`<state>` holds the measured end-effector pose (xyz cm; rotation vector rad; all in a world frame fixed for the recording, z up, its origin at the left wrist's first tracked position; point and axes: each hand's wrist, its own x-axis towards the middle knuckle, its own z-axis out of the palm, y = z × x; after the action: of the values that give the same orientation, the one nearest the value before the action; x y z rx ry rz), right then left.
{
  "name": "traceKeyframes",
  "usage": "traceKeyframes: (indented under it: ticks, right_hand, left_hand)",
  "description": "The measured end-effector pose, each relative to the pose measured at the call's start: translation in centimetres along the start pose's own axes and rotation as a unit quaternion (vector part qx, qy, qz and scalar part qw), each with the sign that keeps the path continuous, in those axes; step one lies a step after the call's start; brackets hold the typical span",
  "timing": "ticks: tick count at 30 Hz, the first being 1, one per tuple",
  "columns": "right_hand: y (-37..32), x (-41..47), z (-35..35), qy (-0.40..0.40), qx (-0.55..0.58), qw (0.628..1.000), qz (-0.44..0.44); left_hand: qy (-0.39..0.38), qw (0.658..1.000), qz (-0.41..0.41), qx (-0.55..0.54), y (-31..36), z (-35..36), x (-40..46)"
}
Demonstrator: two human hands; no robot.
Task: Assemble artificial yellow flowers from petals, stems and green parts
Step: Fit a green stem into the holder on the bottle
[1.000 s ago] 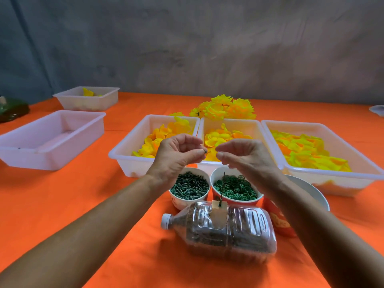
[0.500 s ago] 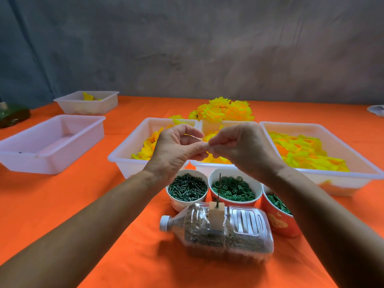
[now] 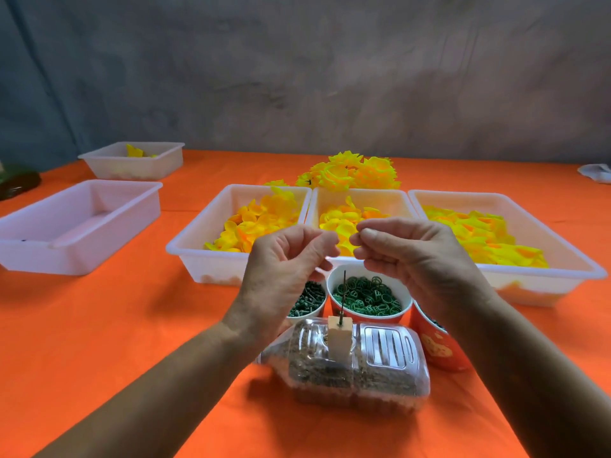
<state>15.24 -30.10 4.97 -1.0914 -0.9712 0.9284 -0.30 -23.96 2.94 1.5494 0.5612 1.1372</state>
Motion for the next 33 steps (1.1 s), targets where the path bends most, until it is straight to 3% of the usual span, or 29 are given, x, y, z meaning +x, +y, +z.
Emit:
traceKeyframes:
  ticks: [6, 14, 19, 33]
  right_hand:
    - [1.0, -0.7, -0.4, 0.005, 0.115, 0.990, 0.081]
    - [1.8, -1.5, 0.1, -0.028, 0.189, 0.974, 0.122]
    - [2.0, -1.6, 0.4, -0.027, 0.186, 0.974, 0.127]
    - [2.0, -2.0, 0.6, -0.035, 0.087, 0.993, 0.065]
  left_hand:
    - [0.018, 1.000, -0.010, 0.006, -1.4, 0.9, -1.8]
    - [0.007, 0.998, 0.007, -0.059, -1.1, 1.8, -2.3]
    - [0.004, 0.996, 0.002, -0.088, -1.0, 1.7, -2.4]
    - [0.025, 0.999, -0.005, -0.043, -1.2, 1.5, -2.4]
